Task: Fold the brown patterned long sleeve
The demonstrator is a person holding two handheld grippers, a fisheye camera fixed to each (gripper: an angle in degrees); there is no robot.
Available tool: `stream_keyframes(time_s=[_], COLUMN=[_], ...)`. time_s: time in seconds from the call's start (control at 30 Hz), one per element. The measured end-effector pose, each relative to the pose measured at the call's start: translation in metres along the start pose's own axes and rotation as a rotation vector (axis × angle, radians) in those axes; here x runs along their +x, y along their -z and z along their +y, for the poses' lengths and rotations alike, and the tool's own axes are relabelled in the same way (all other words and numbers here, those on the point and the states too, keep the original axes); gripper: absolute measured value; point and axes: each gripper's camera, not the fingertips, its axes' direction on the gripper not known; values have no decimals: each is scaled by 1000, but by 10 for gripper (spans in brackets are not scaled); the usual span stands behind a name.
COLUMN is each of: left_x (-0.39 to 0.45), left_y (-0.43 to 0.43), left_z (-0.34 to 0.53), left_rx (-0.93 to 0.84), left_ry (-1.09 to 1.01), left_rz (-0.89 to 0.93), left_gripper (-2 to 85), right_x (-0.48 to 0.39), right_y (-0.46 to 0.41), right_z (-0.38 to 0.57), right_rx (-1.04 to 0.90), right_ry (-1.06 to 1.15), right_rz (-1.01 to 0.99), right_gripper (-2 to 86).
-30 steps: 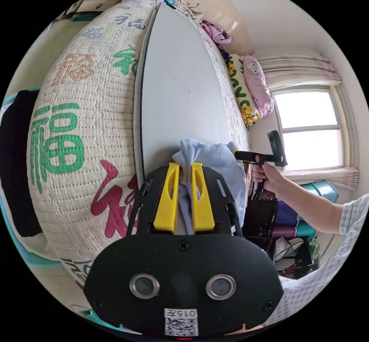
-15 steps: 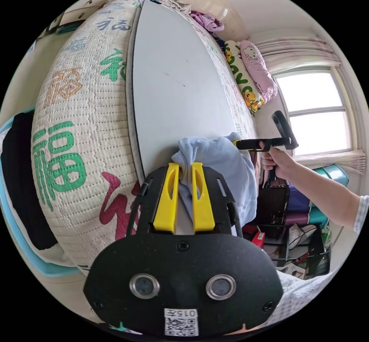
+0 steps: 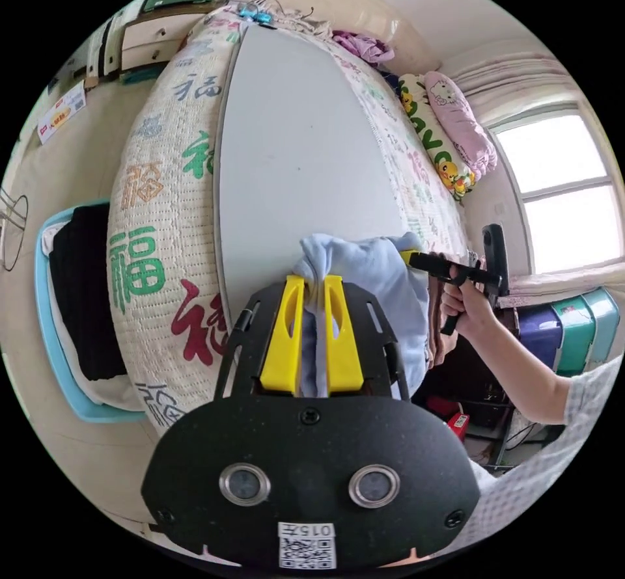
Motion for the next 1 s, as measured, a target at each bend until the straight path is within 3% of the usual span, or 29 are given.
stream_keyframes(time_s=[0.1, 0.23, 0.5, 0.67, 0.83, 1.0], left_x=[48, 146, 346, 446, 532, 606], left_y=[21, 45, -37, -151, -250, -373], left_z=[24, 47, 39, 32, 27, -12], left_rx=[103, 222, 204, 105, 31, -68], left_ry=[-90, -309, -788, -848, -850, -767], left_rz=[28, 227, 499, 753, 890, 864], left_gripper=[52, 52, 52, 51, 51, 53], right_x=[-53, -104, -182, -208, -212, -109], right_y=[108, 264, 552, 656, 744, 809], right_z=[32, 94, 187, 208, 190, 55], right_rx=[175, 389, 766, 841, 840, 656], right_ry=[103, 226, 191, 68, -72, -208], right_rz=[-183, -264, 71, 282, 432, 506], right_gripper=[114, 113, 112, 111, 110, 114])
